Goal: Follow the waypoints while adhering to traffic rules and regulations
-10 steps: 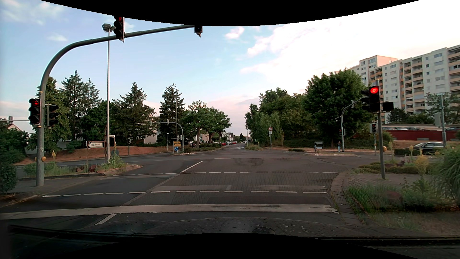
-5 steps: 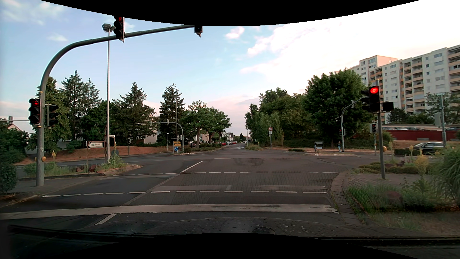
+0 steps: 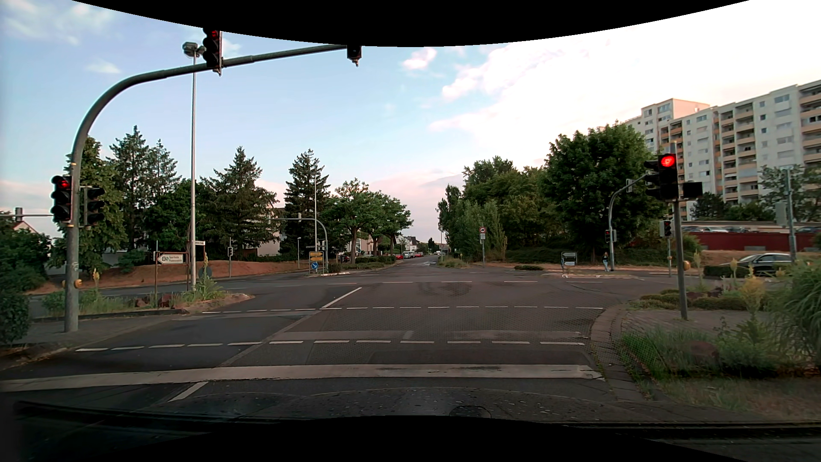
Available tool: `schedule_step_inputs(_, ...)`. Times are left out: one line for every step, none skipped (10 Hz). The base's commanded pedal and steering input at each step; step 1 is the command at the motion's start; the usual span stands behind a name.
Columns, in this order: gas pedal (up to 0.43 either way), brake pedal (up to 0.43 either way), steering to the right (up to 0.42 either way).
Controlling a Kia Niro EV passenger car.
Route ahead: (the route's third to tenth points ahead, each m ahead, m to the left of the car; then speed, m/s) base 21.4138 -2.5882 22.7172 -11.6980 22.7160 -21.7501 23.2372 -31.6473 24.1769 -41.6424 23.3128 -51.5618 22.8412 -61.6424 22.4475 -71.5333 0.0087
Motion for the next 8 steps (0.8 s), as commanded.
schedule_step_inputs(0.0,0.256,0.044)
schedule_step_inputs(0.0,0.25,0.044)
schedule_step_inputs(0.0,0.25,0.044)
schedule_step_inputs(0.0,0.256,0.044)
schedule_step_inputs(0.0,0.256,0.044)
schedule_step_inputs(0.0,0.256,0.044)
schedule_step_inputs(0.0,0.256,0.044)
schedule_step_inputs(0.0,0.256,0.044)
